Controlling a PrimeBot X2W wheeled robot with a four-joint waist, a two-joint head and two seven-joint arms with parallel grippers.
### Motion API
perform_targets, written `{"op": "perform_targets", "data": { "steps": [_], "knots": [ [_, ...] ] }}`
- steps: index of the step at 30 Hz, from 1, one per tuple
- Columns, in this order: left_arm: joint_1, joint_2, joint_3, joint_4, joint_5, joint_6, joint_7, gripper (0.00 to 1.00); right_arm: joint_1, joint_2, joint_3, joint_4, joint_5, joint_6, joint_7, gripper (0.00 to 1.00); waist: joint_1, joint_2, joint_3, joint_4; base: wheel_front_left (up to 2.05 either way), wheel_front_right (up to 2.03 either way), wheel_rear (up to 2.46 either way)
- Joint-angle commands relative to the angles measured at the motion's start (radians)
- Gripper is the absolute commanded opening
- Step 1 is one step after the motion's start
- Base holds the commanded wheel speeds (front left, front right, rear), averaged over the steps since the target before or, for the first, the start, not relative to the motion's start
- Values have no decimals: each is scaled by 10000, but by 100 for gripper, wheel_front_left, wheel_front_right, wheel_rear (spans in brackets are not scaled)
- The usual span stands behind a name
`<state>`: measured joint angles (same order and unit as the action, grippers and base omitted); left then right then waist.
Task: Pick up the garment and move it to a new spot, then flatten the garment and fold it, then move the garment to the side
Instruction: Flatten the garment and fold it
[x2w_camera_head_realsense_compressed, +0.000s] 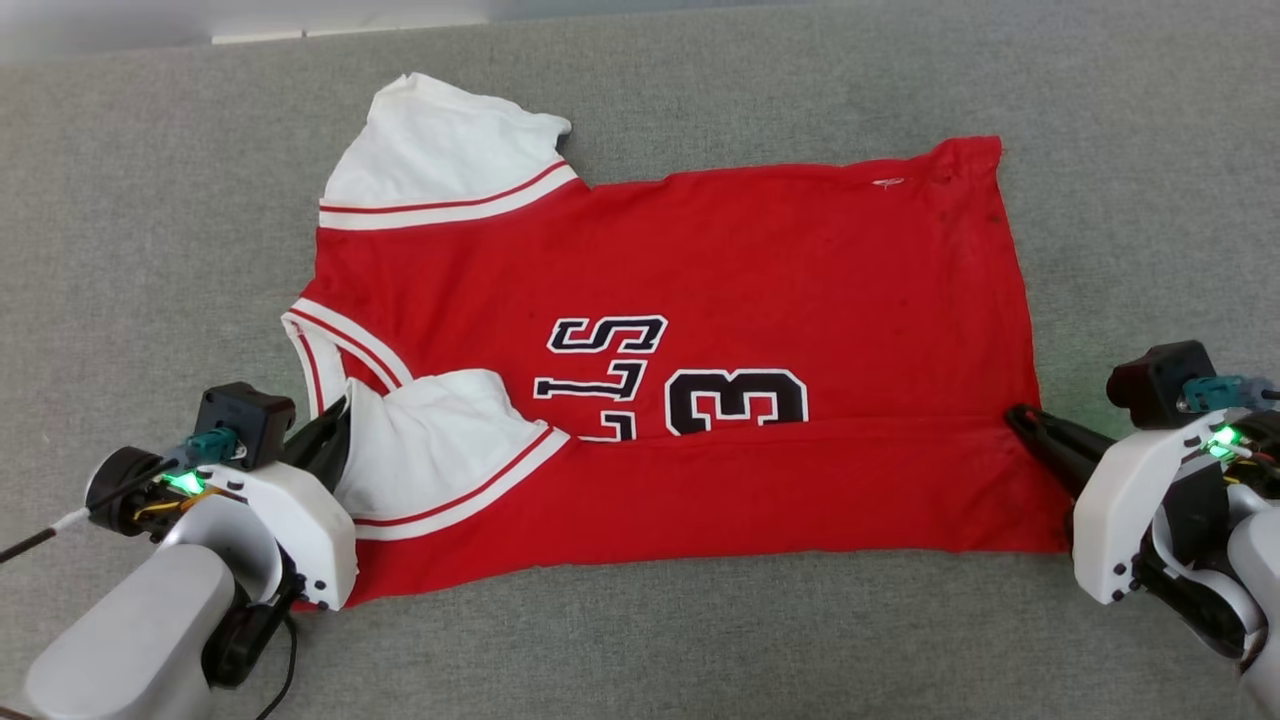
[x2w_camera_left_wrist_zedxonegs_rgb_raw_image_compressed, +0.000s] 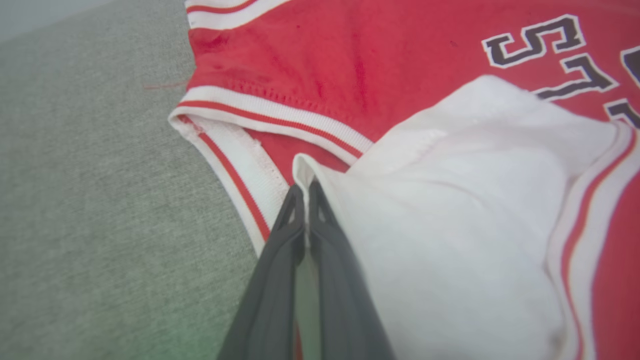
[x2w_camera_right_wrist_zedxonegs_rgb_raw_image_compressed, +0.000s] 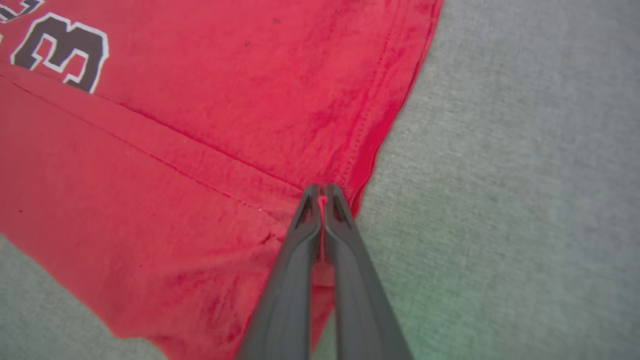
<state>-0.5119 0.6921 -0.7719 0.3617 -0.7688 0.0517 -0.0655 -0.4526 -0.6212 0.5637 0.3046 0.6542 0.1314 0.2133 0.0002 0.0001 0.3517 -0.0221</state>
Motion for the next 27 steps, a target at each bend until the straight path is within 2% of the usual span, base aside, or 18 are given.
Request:
{"op": "perform_targets", "data": {
  "steps": [1, 3, 4, 5, 6, 7, 10, 15, 23, 27],
  "knots": [
    [-23, -97, -99, 272, -2, -105, -15, 0, 8, 71, 165, 165, 111, -13, 0, 0, -2, -1, -81, -7, 0, 0, 0],
    [-14, -231, -171, 626, -113, -274, 26, 0, -56, 73, 314, 192, 163, -11, -69, 0, -2, -1, -215, -16, 0, 0, 0],
    [-17, -294, -162, 758, -189, -341, 53, 49, -73, 83, 372, 184, 231, -11, -111, 15, -2, -1, -299, -11, 0, 0, 0],
    [-58, -307, -184, 877, -200, -414, 77, 100, -78, 77, 392, 157, 265, -11, -196, 37, -2, -1, -394, 12, 0, 0, 0],
    [-144, -290, -194, 939, -160, -455, 17, 100, -79, 54, 378, 136, 279, -11, -300, 60, -2, -1, -486, 41, 0, 0, 0],
    [-198, -263, -179, 986, -125, -481, -33, 100, -70, 40, 357, 107, 269, -11, -425, 100, -2, -1, -581, 60, 0, 0, 0],
    [-301, -215, -140, 981, -187, -580, 26, 100, 89, 2, 324, 17, 281, -11, -634, 100, -2, -1, -874, 142, 0, 0, 0],
    [-577, 185, -184, 571, -126, -532, 634, 100, 322, -64, 142, -176, 170, -11, -817, 100, -2, -1, -1228, 299, 0, 0, 0],
    [-1197, 904, -432, -444, -730, -952, 3150, 100, 615, -58, -154, -255, 5, -11, -697, 100, -2, -1, -1528, 456, 0, 0, 0],
    [-1577, 1188, -610, -954, -1518, -1258, 5143, 100, 679, 5, -228, -323, -29, -11, -628, 100, -2, -1, -1567, 470, 0, 0, 0]
  ]
}}
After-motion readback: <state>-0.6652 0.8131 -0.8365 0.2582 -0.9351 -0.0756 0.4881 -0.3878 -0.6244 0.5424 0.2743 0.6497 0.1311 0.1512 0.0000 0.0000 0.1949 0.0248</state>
